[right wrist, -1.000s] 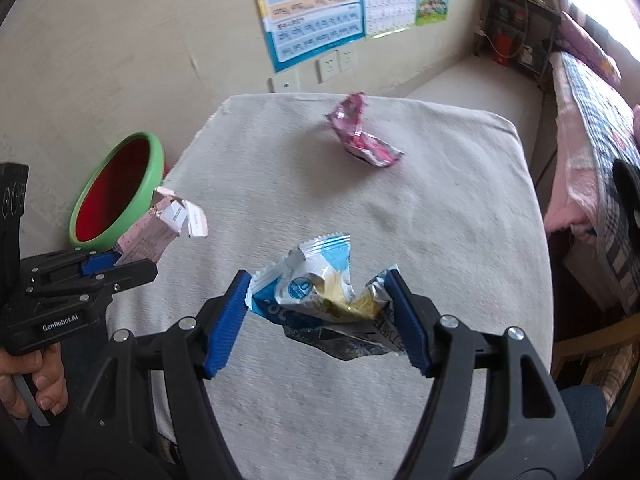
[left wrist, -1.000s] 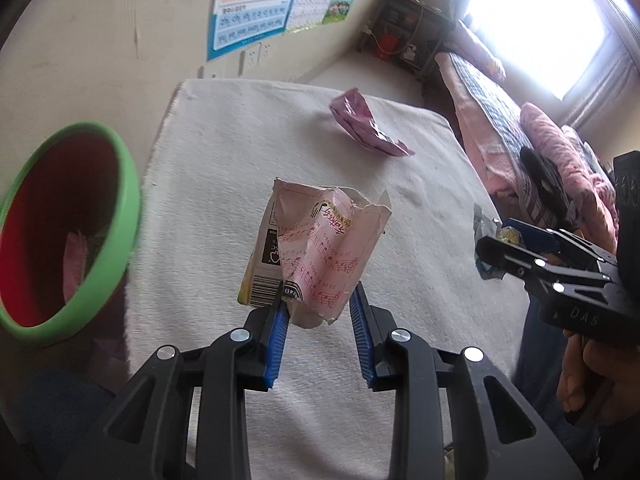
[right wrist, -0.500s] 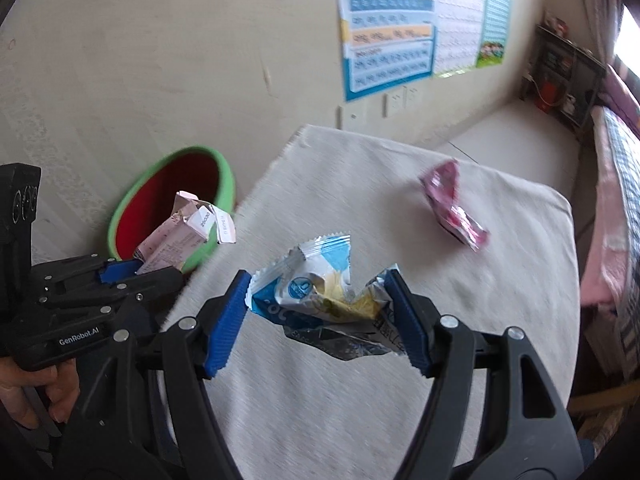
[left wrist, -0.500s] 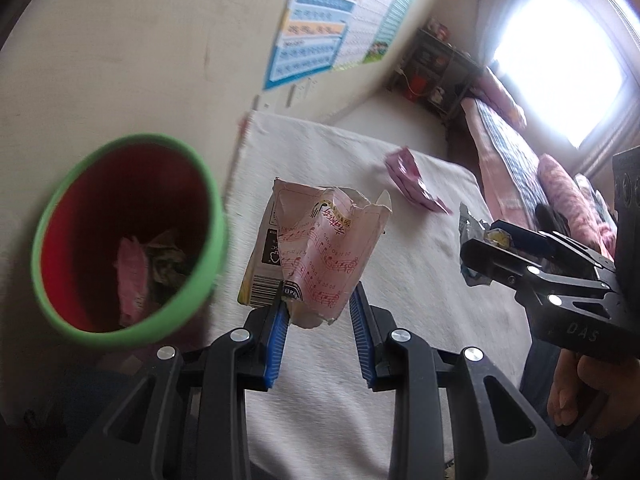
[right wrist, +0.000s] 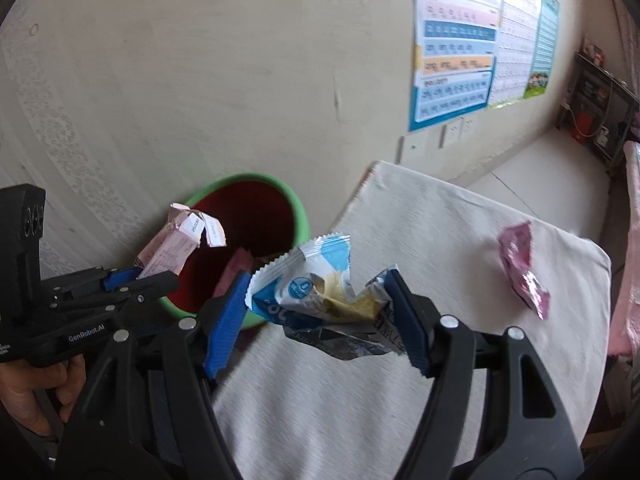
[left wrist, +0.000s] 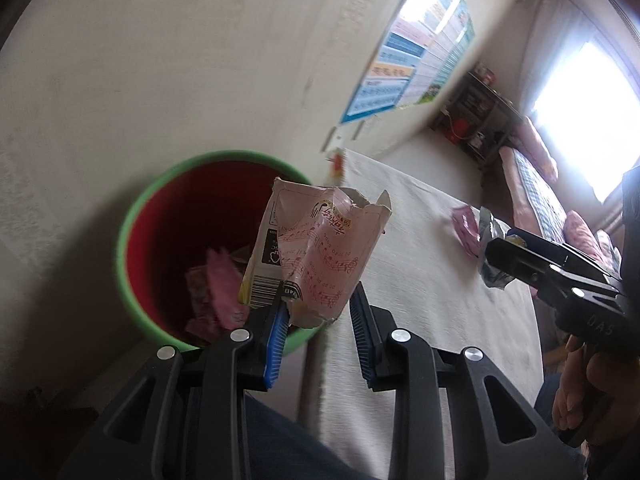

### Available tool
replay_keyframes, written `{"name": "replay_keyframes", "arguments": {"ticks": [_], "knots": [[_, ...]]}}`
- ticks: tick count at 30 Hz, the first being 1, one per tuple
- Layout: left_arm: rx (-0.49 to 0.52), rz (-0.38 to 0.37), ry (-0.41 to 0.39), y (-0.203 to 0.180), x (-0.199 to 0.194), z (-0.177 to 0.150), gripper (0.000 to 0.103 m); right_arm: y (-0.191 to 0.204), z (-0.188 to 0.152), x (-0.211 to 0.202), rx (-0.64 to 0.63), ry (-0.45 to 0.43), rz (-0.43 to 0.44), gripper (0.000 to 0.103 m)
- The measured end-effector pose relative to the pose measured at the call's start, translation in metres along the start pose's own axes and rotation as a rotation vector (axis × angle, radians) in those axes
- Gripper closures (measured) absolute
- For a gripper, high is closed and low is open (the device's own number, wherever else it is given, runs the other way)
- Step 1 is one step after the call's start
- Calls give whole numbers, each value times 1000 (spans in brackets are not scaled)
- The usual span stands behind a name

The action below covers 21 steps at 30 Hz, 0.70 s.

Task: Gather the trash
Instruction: 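Carry the pink carton and blue-white wrapper over the red bin with both tools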

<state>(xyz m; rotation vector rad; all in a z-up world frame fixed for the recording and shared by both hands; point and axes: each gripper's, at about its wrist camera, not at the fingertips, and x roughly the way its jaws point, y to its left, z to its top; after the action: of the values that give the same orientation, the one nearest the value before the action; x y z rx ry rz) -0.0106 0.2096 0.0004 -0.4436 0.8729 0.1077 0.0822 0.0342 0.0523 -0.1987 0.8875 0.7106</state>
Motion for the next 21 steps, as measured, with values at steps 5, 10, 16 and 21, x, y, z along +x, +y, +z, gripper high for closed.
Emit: {"name": "replay_keyframes", "arguments": {"ticks": [5,10,16,21], "knots": [[-25,15,-10,21,-5,5,75,24,15,17,-30,4,34,36],[-47,22,-16,39,-4,9,75,43,27,34,-40,18,68,36],[-80,31,-15,63,0,12,75,58,41,58,-52,43,79,36],[-101,24,-9,76,7,12,74,67,49,81,-50,69,88,36]]}}
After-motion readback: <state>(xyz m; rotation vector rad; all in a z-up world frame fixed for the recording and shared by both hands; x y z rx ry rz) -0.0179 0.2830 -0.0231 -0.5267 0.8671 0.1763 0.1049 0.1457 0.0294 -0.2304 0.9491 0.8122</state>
